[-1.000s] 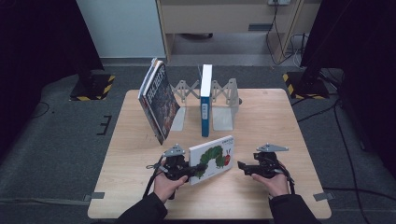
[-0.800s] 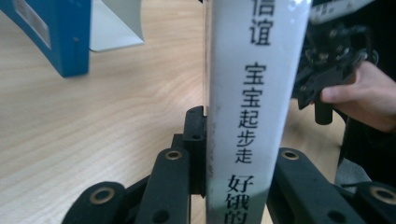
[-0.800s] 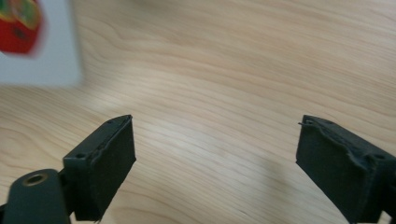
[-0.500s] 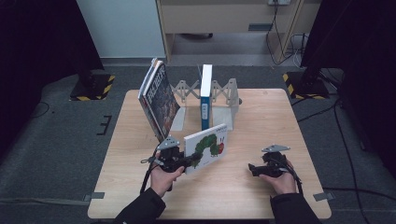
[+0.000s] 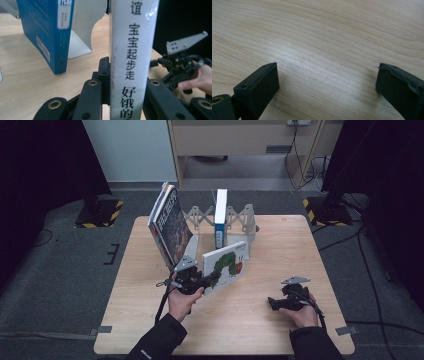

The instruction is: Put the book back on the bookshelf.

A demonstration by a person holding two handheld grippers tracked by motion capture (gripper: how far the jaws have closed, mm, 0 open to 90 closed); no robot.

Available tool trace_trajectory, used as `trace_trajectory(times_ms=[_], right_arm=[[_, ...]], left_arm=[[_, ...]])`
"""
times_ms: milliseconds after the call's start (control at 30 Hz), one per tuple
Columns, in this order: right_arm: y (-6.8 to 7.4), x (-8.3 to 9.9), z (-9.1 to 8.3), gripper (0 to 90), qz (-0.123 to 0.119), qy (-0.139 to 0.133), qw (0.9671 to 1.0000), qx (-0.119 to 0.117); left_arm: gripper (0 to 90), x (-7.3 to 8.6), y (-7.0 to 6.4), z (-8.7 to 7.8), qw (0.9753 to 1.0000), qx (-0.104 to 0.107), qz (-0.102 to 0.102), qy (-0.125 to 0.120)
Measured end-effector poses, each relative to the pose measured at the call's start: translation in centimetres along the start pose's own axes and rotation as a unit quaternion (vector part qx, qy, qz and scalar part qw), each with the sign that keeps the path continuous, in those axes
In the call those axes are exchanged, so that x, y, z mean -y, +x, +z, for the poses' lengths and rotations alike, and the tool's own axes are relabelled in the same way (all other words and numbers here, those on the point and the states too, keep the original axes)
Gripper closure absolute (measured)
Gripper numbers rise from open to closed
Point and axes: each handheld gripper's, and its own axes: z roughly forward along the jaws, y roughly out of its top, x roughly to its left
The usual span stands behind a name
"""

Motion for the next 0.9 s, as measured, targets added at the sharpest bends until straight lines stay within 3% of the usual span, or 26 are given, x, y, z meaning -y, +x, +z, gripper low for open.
trace_trajectory(times_ms=[133,600,667,900], right_arm=[[0.0,0.1,0.0,4.5,0.001,-0.003,1.0000,-0.001],[0.0,0.3,0.2,2.5,0.002,-0.013,0.9999,-0.002],[0.0,0.3,0.2,2.0,0.002,-0.014,0.9999,-0.001],[0.0,0.3,0.3,1.2,0.001,-0.018,0.9998,-0.002]], left_arm=[[74.6,-0.4,-0.2,0.6,0.9998,-0.015,0.009,-0.006],[74.6,-1.6,-0.4,2.1,0.9980,-0.048,0.010,-0.039],[74.6,-1.6,-0.4,2.4,0.9980,-0.046,0.003,-0.043],[74.6,-2.0,-0.7,3.4,0.9961,-0.065,0.015,-0.057]])
